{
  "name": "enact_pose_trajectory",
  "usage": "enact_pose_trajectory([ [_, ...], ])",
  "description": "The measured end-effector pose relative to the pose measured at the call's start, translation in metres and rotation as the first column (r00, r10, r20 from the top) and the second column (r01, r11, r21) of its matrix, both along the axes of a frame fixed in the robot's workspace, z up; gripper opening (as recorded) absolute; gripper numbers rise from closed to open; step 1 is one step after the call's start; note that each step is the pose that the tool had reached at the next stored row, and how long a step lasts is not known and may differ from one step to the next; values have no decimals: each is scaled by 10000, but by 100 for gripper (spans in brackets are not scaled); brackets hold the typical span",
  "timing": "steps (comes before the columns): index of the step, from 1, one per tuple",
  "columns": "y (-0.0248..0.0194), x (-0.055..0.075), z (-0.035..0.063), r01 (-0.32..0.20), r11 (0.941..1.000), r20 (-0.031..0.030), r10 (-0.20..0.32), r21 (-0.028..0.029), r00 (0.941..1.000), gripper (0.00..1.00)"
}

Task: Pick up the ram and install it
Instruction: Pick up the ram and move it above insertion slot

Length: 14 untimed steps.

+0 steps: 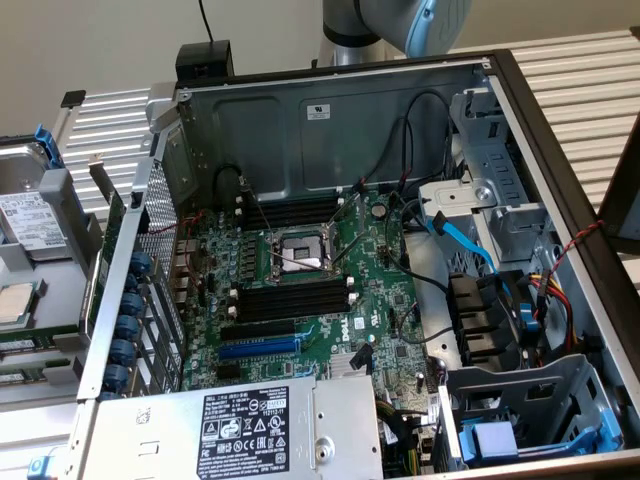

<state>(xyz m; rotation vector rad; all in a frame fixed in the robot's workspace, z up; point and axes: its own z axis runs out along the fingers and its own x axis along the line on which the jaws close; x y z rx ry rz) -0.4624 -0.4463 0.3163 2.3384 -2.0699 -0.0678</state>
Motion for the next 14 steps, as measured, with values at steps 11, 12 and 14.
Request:
enact_pose_trajectory([
  [11,-1,7,-198,-14,10000,16,14,-1,10000,11],
  [12,-1,7,-214,-16,10000,27,16,-1,10000,11],
  [14,0,6,-242,-18,10000,57,18,0,10000,11],
])
